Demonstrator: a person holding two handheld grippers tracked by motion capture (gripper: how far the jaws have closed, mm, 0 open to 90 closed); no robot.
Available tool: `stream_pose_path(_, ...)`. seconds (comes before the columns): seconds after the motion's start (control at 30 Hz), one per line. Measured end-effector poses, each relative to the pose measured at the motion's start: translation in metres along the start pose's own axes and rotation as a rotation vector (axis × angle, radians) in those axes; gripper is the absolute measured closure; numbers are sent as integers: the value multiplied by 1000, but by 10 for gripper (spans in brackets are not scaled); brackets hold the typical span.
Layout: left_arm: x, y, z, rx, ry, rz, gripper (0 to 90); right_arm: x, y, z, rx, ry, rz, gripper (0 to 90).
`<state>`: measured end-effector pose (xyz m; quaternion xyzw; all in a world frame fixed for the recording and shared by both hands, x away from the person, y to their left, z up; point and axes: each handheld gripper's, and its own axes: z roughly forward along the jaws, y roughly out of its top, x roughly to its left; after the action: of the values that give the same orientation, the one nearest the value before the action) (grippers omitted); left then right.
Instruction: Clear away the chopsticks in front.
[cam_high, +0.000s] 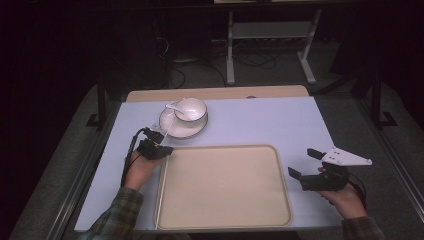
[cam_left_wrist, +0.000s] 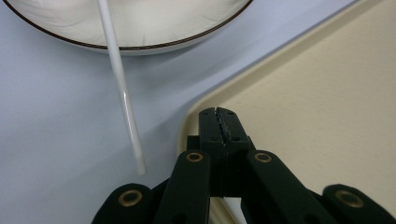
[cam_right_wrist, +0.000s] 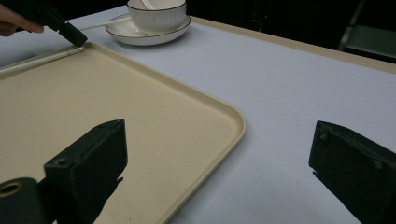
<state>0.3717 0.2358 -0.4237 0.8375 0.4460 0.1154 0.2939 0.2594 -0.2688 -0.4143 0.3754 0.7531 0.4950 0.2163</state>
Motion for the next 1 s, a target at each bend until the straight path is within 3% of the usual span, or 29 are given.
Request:
stream_pose_path(0.07,-1,-1,-3,-4,-1,1,896,0,0,0,2,0,-1,37)
stream_pose_path(0.3,-12,-31,-29,20,-12,-4,896,1,0,-1,0,-1,-3,37)
stream_pose_path(0.47,-18,-48,-34,43,-29,-9,896,1,0,0,0,0,-4,37)
stream_pose_path(0.5,-21,-53,-35,38,-60,-20,896,1,0,0,1,1,-4,37)
stream_pose_path(0.7,-30,-56,-30,67,-88,-5,896,3,1,1,4,3,-9,37)
stream_pose_path(1.0,-36,-53,-28,55,-122,-4,896,2,0,0,3,3,-6,37)
